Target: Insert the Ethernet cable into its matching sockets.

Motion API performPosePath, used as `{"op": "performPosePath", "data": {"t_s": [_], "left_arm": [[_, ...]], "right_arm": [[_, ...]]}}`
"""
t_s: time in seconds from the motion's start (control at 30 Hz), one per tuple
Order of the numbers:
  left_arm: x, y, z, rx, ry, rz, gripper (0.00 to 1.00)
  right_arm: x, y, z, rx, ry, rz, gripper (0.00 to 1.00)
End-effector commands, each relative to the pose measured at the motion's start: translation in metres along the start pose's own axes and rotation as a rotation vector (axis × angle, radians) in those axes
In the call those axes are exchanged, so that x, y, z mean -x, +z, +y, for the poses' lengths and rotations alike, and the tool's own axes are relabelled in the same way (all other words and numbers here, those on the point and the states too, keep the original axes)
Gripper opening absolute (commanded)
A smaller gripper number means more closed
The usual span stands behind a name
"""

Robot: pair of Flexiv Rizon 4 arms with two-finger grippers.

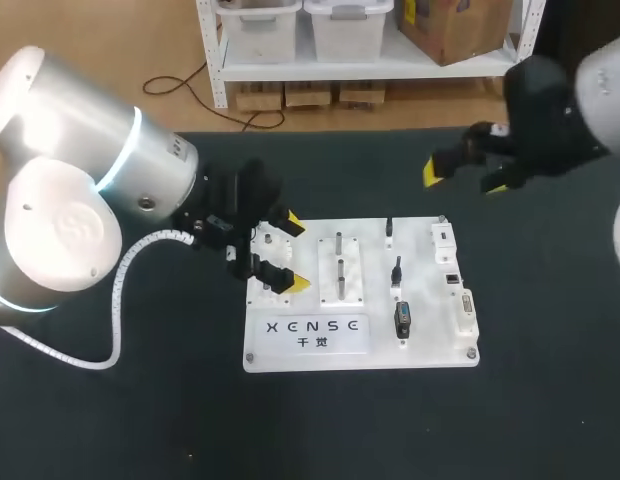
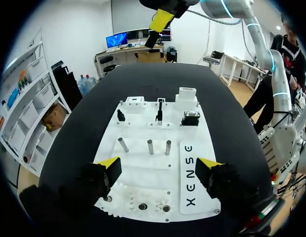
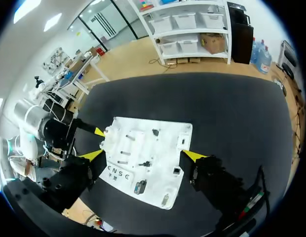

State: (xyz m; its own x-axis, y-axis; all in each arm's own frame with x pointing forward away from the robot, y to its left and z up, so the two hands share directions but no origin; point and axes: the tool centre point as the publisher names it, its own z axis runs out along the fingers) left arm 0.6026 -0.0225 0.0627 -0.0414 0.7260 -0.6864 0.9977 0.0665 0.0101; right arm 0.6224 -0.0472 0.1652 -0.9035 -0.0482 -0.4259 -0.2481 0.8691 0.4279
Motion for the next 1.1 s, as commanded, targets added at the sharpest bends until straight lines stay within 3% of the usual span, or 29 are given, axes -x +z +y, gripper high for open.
{"op": "performPosePath", "data": {"t_s": [0.03, 0.23, 0.3, 0.5, 0.8, 1.1], "left_arm": [[0.000, 0.001, 0.000, 0.001, -0.002, 0.004, 1.00], [0.000, 0.001, 0.000, 0.001, -0.002, 0.004, 1.00], [0.000, 0.001, 0.000, 0.001, -0.002, 0.004, 1.00], [0.000, 0.001, 0.000, 0.001, -0.002, 0.004, 1.00], [0.000, 0.001, 0.000, 0.001, -0.002, 0.004, 1.00], [0.000, 0.001, 0.000, 0.001, -0.002, 0.004, 1.00]], "right_arm": [[-0.010, 0.011, 0.012, -0.289, 0.021, 0.014, 1.00], [-0.037, 0.035, 0.014, -0.359, 0.042, 0.103, 1.00], [-0.044, 0.045, 0.013, -0.347, 0.065, 0.125, 1.00], [-0.058, 0.072, 0.005, -0.387, 0.081, 0.179, 1.00], [-0.071, 0.103, -0.017, -0.461, 0.081, 0.235, 1.00], [-0.068, 0.120, -0.015, -0.479, 0.039, 0.264, 1.00]]}}
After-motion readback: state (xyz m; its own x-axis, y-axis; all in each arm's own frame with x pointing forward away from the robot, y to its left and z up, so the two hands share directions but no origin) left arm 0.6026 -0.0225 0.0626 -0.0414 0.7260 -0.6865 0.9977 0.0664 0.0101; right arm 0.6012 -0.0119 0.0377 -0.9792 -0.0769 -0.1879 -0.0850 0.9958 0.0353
